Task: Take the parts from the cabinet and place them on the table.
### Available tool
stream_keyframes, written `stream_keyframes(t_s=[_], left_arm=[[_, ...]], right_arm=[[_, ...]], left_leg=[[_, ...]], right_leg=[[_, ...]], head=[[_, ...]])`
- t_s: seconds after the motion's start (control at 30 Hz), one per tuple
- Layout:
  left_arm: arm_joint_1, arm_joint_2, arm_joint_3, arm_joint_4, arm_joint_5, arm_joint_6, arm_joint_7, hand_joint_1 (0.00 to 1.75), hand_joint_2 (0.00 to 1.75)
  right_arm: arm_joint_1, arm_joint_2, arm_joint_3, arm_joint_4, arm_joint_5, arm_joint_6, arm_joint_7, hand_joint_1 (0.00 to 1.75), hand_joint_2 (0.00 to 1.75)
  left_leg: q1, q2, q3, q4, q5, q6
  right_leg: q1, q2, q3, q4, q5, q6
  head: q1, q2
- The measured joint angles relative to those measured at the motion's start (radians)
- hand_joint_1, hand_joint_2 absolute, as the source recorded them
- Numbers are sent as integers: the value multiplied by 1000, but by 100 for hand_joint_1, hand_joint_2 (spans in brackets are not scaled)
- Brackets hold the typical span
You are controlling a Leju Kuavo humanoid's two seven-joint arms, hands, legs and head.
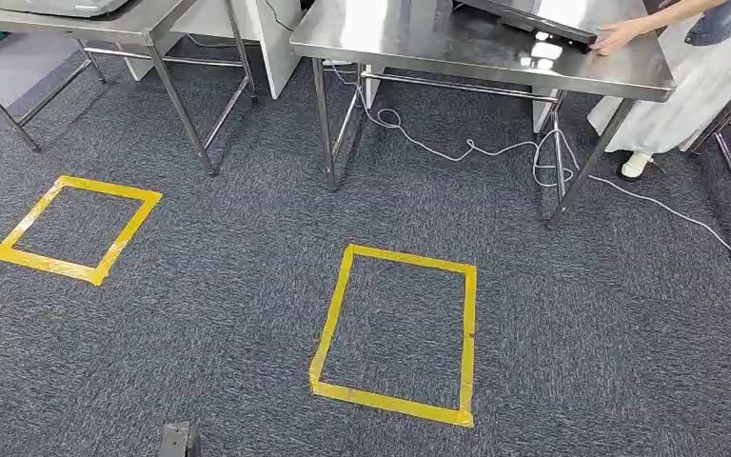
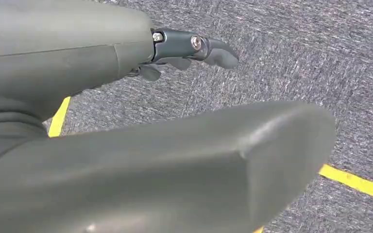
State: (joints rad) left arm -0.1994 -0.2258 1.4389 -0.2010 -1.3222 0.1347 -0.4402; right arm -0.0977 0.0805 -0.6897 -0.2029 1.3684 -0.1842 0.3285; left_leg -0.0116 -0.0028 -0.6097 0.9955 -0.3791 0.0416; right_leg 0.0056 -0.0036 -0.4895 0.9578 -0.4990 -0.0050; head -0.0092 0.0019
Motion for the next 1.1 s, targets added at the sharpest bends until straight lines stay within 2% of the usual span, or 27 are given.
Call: stream_keyframes(t_s=[0.3, 0.53, 0.7, 0.87, 0.93, 0.97, 1.0, 1.03, 1.07, 1.1], left_arm=[[0, 0, -1, 0, -3, 0, 5, 0, 0], [0, 0, -2, 0, -9, 3, 10, 0, 0], [0, 0, -4, 0, -11, 3, 13, 0, 0], [0, 0, -4, 0, -11, 3, 13, 0, 0], [0, 0, -4, 0, -11, 3, 13, 0, 0], [0, 0, -4, 0, -11, 4, 13, 0, 0], [0, -1, -4, 0, -11, 4, 14, 0, 0], [0, -2, -5, 0, -11, 4, 14, 0, 0], [-2, -2, -5, 0, -11, 4, 14, 0, 0], [-2, -2, -5, 0, -11, 3, 14, 0, 0]], right_arm=[[0, 8, 8, 0, 16, 18, 2, 0, 175], [0, 12, 7, 0, 5, 9, -25, 0, 175], [1, 14, 6, 0, -1, 7, -21, 0, 175], [0, 19, 6, 0, -1, 7, -18, 0, 175], [0, 20, 6, 0, -1, 7, -18, 0, 175], [0, 20, 6, 0, -1, 7, -18, 0, 175], [0, 19, 6, 0, -1, 6, -18, 0, 175], [0, 18, 5, 0, -1, 6, -18, 0, 175], [0, 18, 5, 0, -1, 5, -18, 0, 175], [1, 18, 5, 0, -1, 5, -18, 0, 175]], left_leg=[[0, 0, -1, 0, 0, 0], [-1, 0, -1, 0, 0, -1], [-5, 0, -5, 3, -1, 1], [-7, 0, -9, 11, -7, 10], [-10, -1, -10, 10, -8, 15], [-8, -1, -6, -3, -4, 21], [4, 1, 4, -20, 8, 25], [3, 2, 5, -28, 12, 31], [3, 6, 2, -28, 15, 35], [2, 7, -2, -28, 16, 35]], right_leg=[[1, 0, -1, 0, 0, 0], [1, 0, -2, 0, 0, 0], [-6, -1, -2, 0, 1, 2], [-9, -1, -3, 0, 2, 7], [-10, -1, -2, -4, 3, 14], [-4, -1, -1, -8, 3, 19], [-4, 0, 1, 8, -6, 20], [-5, 0, -18, 42, -30, 15], [-7, 2, -57, 115, -71, 6], [-10, 2, -100, 200, -108, 1]], head=[[0, 0], [0, 0], [1, 0], [0, 0], [0, 0], [0, 0], [2, 0], [1, 0], [4, 0], [4, 0]])
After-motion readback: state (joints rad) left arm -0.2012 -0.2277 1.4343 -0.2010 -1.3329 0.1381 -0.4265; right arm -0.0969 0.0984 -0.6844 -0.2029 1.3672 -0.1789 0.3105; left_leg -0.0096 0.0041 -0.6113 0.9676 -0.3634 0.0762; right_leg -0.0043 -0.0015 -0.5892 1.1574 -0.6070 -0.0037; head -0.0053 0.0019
